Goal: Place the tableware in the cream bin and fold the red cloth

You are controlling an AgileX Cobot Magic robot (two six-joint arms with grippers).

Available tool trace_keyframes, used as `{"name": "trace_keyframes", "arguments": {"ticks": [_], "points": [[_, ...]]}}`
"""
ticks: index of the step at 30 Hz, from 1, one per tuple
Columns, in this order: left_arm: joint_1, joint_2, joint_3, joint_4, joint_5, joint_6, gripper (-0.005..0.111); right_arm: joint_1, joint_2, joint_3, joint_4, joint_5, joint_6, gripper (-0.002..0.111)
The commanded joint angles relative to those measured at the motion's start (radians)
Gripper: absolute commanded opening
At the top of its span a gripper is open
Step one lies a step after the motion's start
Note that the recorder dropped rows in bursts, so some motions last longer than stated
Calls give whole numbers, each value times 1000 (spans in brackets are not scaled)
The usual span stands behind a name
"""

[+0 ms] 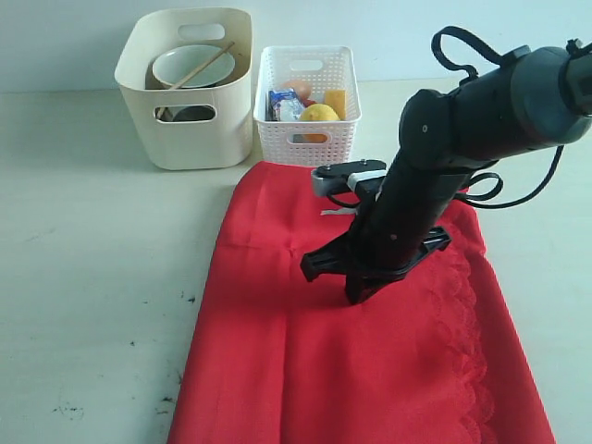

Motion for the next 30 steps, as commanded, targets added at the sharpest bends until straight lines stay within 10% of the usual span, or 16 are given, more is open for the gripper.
{"name": "trace_keyframes", "arguments": {"ticks": [1,12,30], "points": [[5,-30,42,7,-20,-8,0,2,36,5,-141,18,86,0],[5,-56,52,30,-21,-8,0,-9,36,44,-363,86,271,0],[3,-58,52,30,-19,-9,0,-305,-30,148,-525,73,281,0]]}}
